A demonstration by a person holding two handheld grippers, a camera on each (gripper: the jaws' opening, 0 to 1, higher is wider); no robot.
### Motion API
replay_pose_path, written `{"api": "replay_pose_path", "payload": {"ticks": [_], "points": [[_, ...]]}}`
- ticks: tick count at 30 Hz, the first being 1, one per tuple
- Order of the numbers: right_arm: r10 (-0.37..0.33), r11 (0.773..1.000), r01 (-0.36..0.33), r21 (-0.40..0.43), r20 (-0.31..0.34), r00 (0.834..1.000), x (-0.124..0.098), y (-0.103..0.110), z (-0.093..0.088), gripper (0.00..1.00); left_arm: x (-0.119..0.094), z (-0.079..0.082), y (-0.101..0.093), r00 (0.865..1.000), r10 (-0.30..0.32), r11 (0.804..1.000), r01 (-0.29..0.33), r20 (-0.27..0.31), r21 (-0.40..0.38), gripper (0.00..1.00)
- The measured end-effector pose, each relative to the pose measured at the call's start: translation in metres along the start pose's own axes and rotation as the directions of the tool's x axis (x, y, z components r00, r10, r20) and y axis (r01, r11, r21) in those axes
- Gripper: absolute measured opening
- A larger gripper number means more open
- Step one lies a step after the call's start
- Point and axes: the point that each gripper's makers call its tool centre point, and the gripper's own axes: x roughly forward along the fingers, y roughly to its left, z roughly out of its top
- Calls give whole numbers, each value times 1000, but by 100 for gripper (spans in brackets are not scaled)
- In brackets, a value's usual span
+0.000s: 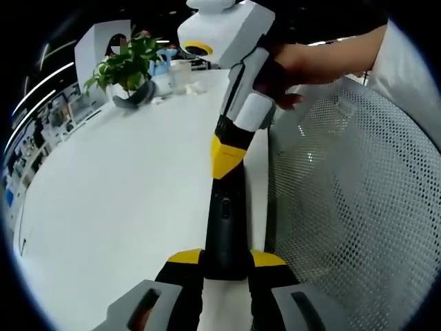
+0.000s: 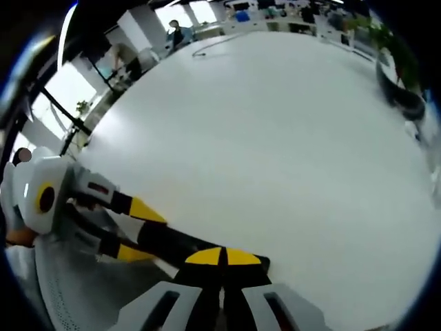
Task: Press the specified remote control buttons in sequence, fully releasing each button before pressing the next.
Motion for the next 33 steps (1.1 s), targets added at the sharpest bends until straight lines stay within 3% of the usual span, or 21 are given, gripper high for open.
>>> {"api": "replay_pose_path", "payload": {"ticks": [7, 13, 16, 20, 33], "points": [[9, 998, -3, 58, -93, 996, 1, -1, 0, 0, 0, 0, 0, 1000, 1, 1000, -1, 0, -5, 24], [-4, 999, 5, 38, -44, 999, -2, 1, -2, 0, -1, 0, 0, 1000, 1, 1000, -1, 0, -5, 24], [-26, 997, 26, 68, -9, 1000, -3, 0, -2, 0, -1, 0, 0, 1000, 1, 1000, -1, 0, -5, 24], [-45, 999, 45, 20, 20, 999, -3, 2, -2, 0, -1, 0, 0, 1000, 3, 1000, -3, 2, -9, 24], [-2, 999, 4, 50, -29, 1000, -5, 11, -10, 0, 0, 0, 0, 1000, 0, 1000, 0, 2, -6, 24]]}}
